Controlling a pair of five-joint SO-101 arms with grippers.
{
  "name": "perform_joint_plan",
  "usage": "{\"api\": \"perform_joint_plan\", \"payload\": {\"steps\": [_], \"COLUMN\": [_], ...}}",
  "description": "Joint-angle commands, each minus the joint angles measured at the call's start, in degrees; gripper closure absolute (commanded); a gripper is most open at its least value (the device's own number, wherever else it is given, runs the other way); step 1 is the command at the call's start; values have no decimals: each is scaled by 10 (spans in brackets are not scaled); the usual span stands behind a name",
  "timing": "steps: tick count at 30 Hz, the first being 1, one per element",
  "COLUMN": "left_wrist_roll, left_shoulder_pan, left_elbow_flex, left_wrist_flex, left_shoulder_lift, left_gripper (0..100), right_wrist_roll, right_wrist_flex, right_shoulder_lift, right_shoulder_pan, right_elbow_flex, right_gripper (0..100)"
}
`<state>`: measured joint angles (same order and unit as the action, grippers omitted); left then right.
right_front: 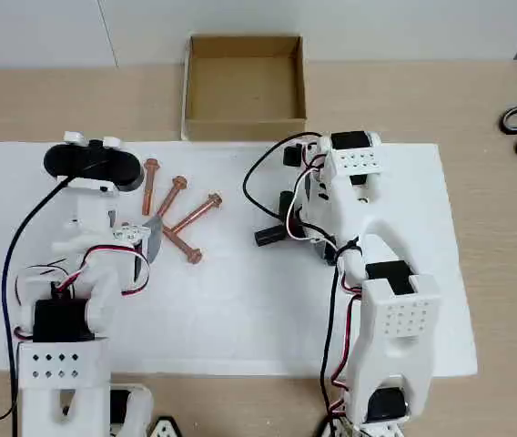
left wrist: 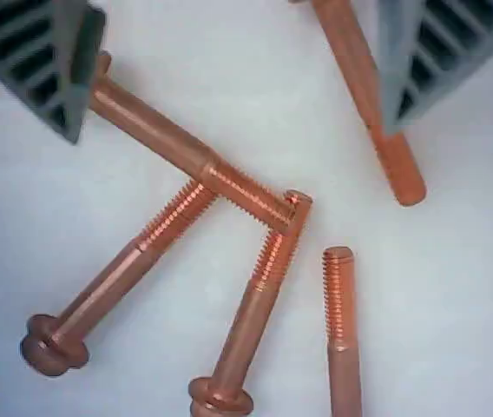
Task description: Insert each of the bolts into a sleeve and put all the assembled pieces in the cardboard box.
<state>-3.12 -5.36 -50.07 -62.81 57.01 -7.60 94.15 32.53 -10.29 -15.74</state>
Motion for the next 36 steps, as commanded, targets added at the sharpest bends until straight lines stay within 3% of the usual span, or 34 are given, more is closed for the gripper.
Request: {"api": "perform_joint_plan", "payload": {"steps": [1, 16, 24, 36], "left_wrist_roll": [5, 5, 5, 5], "left_shoulder_pan": [1, 1, 1, -2], "left_elbow_flex": [4, 3, 3, 44], "left_wrist_flex": [13, 11, 11, -15], "left_shoulder_lift": [1, 2, 2, -2], "left_gripper": [790, 790, 790, 790], "right_wrist_roll": [-2, 0, -8, -46], "right_wrist_flex": [0, 7, 6, 42], "right_shoulder_lift": [0, 2, 2, -86], "right_shoulder_pan": [-1, -1, -2, 1], "right_elbow_flex": [-3, -1, -1, -17], "right_gripper": [887, 816, 987, 994]}}
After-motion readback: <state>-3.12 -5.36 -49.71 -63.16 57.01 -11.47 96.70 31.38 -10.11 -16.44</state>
